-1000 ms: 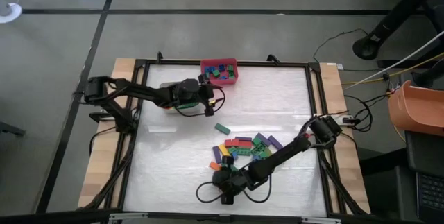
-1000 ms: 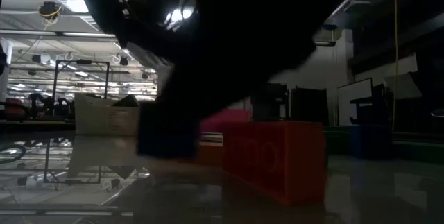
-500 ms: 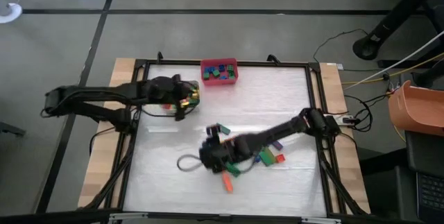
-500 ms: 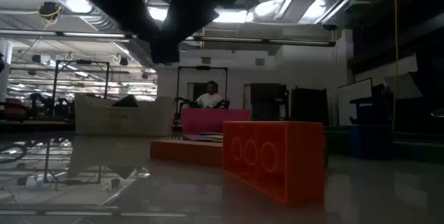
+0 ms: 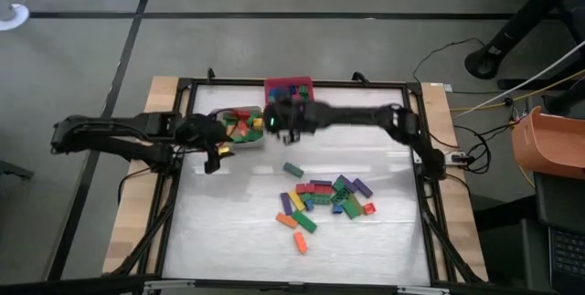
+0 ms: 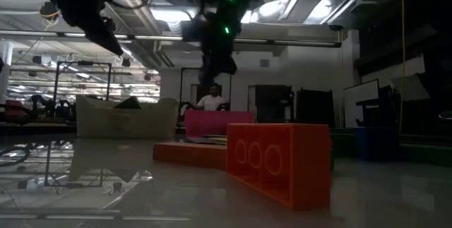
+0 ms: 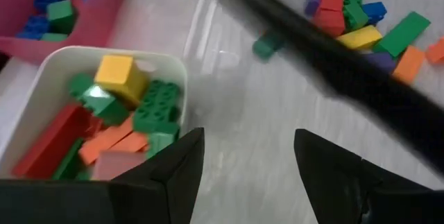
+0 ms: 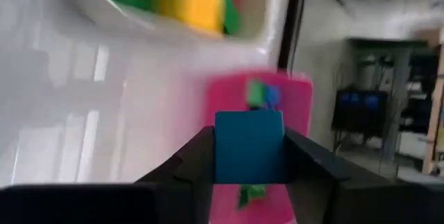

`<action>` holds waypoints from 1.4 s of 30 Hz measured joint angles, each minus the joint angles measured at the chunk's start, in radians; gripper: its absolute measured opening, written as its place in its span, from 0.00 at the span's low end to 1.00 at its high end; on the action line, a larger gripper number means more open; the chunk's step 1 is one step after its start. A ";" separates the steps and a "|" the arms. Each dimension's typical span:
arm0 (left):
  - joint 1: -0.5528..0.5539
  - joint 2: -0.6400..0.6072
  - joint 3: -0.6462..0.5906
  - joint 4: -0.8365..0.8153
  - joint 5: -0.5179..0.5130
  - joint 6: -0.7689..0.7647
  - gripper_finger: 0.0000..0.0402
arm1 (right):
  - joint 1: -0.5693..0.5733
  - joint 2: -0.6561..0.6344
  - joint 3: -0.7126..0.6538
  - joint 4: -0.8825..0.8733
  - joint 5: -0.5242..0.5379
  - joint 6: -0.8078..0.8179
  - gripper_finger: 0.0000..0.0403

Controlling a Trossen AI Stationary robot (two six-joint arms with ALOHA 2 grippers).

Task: Sort blocks by size
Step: Put the small blue wooden block into the red bin, then put the large orange wooden block into the white bin

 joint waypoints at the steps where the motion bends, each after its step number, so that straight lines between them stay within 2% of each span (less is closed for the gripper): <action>1: -0.008 0.000 -0.011 0.018 0.000 -0.004 0.52 | -0.035 0.000 -0.002 0.000 -0.018 -0.003 0.35; 6: -0.042 0.000 -0.078 0.114 0.003 -0.001 0.52 | -0.185 0.000 -0.019 0.000 -0.158 -0.003 0.40; 11: -0.080 0.006 -0.158 0.278 0.002 -0.001 0.52 | -0.273 0.000 -0.028 -0.001 -0.290 -0.001 0.45; 14: -0.108 0.014 -0.210 0.424 0.005 -0.004 0.52 | -0.304 0.000 -0.028 0.000 -0.338 0.007 0.48; 18: -0.150 0.059 -0.286 0.709 0.047 -0.016 0.52 | -0.314 0.000 -0.028 -0.007 -0.338 0.075 0.52; 21: -0.192 0.131 -0.333 0.925 0.082 -0.025 0.52 | -0.308 -0.005 -0.019 -0.090 -0.340 0.079 0.52; 23: -0.225 0.196 -0.344 1.012 0.087 -0.023 0.52 | -0.299 -0.009 -0.002 -0.142 -0.340 0.079 0.52; 28: -0.317 0.386 -0.344 1.164 0.089 0.056 0.52 | -0.264 -0.038 0.037 -0.274 -0.338 0.078 0.52; 32: -0.366 0.543 -0.344 1.288 0.090 0.084 0.52 | -0.220 -0.085 0.043 -0.291 -0.344 0.075 0.52; 42: -0.394 0.853 -0.293 1.476 0.090 0.078 0.52 | -0.095 -0.223 0.044 -0.343 -0.333 0.075 0.52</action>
